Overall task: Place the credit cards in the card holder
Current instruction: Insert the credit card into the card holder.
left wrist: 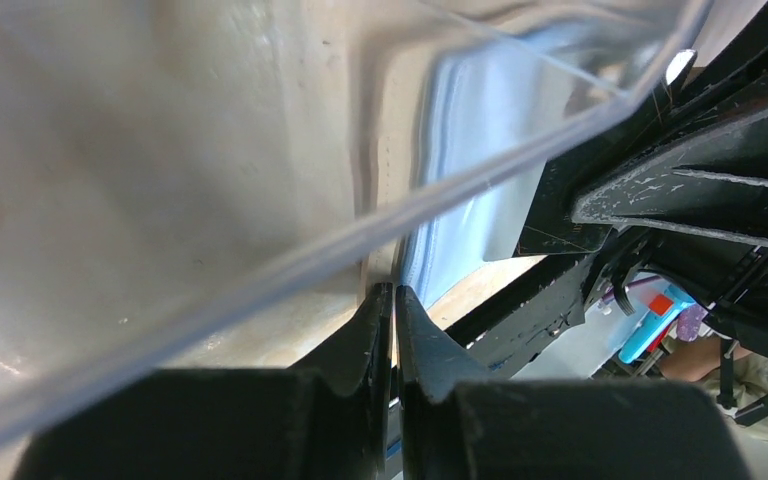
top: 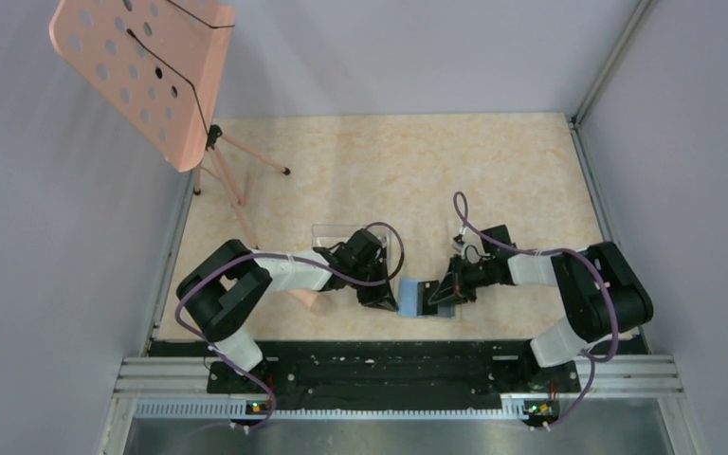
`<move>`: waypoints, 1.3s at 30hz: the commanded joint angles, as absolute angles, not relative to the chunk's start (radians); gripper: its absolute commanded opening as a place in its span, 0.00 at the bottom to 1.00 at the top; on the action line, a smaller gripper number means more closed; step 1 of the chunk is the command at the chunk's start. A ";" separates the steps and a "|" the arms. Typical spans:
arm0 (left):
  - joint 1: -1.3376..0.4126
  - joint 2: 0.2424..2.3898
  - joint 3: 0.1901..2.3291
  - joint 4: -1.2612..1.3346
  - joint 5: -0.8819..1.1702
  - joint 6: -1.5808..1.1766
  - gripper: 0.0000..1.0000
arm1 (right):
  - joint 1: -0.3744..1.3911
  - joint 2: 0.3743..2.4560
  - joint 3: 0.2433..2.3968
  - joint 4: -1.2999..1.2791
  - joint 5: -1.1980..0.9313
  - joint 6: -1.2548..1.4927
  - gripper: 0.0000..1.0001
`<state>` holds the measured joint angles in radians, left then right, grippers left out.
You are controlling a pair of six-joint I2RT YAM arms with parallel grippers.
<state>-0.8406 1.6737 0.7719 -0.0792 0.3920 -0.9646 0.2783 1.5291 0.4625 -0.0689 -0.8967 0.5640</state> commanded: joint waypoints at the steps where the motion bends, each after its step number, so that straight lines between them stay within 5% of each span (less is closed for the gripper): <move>1: -0.849 1.699 0.802 -0.084 0.382 -0.940 0.10 | 0.277 1.593 0.502 -0.080 -0.933 0.522 0.00; 13: -0.852 1.705 0.817 -0.103 0.374 -0.937 0.08 | 0.338 1.592 0.508 -0.019 -0.885 0.592 0.07; 21: -0.851 1.703 0.817 -0.107 0.368 -0.937 0.08 | 0.362 1.442 0.615 -0.334 -0.606 0.473 0.44; 26: -0.852 1.714 0.825 -0.107 0.372 -0.935 0.08 | 0.404 1.425 0.675 -0.429 -0.517 0.431 0.58; 34: -0.851 1.726 0.840 -0.108 0.374 -0.933 0.08 | 0.430 1.430 0.715 -0.503 -0.411 0.401 0.63; 39: -0.852 1.731 0.843 -0.106 0.380 -0.931 0.08 | 0.433 1.492 0.692 -0.415 -0.543 0.407 0.55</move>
